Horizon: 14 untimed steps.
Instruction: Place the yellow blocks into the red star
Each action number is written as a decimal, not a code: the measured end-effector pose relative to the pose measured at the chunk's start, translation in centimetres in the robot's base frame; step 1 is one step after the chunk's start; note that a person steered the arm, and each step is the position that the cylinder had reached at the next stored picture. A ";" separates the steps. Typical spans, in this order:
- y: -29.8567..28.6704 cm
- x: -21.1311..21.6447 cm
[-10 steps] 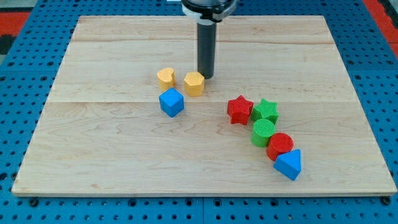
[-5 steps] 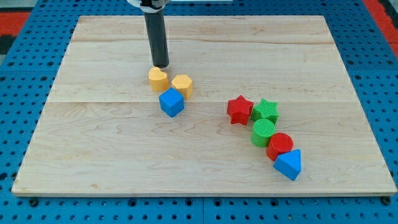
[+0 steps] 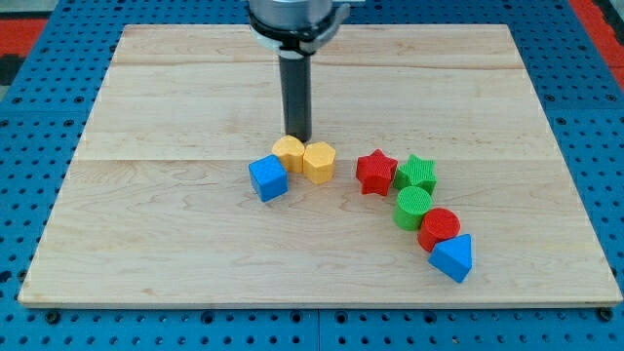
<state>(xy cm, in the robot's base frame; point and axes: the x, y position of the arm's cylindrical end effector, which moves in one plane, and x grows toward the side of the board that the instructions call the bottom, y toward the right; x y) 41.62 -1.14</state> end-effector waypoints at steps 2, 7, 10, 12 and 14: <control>-3.1 -2.9; 7.0 7.9; 9.8 10.8; 12.2 10.9; 6.7 15.9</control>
<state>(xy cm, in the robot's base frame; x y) 57.55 5.54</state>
